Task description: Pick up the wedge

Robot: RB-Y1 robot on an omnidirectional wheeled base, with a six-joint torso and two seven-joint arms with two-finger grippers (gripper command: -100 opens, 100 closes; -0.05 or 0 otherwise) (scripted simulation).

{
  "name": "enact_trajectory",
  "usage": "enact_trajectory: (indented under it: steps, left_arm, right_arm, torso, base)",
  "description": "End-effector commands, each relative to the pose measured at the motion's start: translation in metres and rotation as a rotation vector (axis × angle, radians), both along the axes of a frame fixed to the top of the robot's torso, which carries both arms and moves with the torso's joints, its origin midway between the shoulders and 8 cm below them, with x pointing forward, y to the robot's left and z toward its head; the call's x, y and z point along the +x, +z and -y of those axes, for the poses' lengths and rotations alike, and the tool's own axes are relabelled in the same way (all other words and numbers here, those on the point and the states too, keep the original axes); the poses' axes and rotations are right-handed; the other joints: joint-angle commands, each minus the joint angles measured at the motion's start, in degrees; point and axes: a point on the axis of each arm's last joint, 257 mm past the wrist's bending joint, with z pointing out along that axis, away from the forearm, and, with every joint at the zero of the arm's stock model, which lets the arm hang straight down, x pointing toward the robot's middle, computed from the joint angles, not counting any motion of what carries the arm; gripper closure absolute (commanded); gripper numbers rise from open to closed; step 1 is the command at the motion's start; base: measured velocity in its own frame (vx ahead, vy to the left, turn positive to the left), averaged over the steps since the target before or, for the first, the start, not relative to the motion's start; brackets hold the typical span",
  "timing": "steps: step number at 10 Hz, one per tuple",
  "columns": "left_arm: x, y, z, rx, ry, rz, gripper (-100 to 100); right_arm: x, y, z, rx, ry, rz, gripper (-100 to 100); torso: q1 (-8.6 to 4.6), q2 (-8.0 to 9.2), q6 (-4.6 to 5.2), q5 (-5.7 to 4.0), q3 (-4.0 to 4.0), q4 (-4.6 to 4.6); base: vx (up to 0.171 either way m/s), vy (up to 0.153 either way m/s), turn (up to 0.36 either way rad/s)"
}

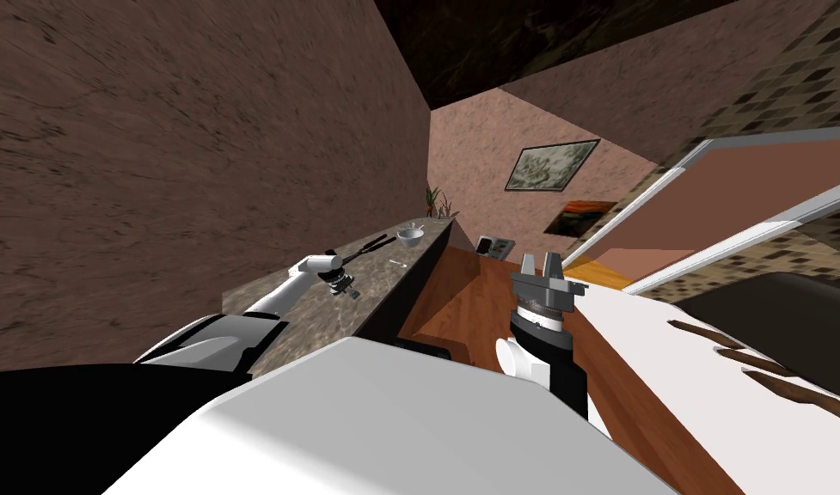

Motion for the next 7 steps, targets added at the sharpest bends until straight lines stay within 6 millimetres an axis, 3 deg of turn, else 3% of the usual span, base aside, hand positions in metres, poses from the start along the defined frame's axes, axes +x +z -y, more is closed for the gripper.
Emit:
enact_trajectory:
  steps: [1,2,3,4,7]
  left_arm:
    - [0.000,0.000,0.000,0.000,0.000,0.000,100]
    - [0.000,0.000,0.000,0.000,0.000,0.000,100]
    - [0.000,0.000,0.000,0.000,0.000,0.000,0]
    - [-0.002,0.003,-0.005,0.000,-0.014,-0.001,100]
    - [-0.005,0.010,-0.014,0.000,-0.043,-0.003,100]
  right_arm:
    - [0.000,0.000,0.000,0.000,0.000,0.000,0]
    - [0.000,0.000,0.000,0.000,0.000,0.000,0]
    - [0.000,0.000,0.000,0.000,0.000,0.000,0]
    - [0.000,0.000,0.000,0.000,0.000,0.000,0]
    - [0.000,0.000,0.000,0.000,0.000,0.000,0]
  torso:
    - [0.00,0.00,0.00,0.00,0.00,0.00]
    - [0.01,0.00,0.00,0.00,0.00,0.00]
    - [0.01,0.01,0.00,0.00,0.00,0.00]
    - [0.01,0.01,0.00,0.00,0.01,0.00]
    - [-0.23,-0.19,-0.05,-0.07,-0.10,-0.02]
  base:
    - [0.000,0.000,0.000]
    - [0.000,0.000,0.000]
    - [0.000,0.000,0.000]
    - [0.034,-0.031,0.135]
    - [0.069,-0.063,0.145]
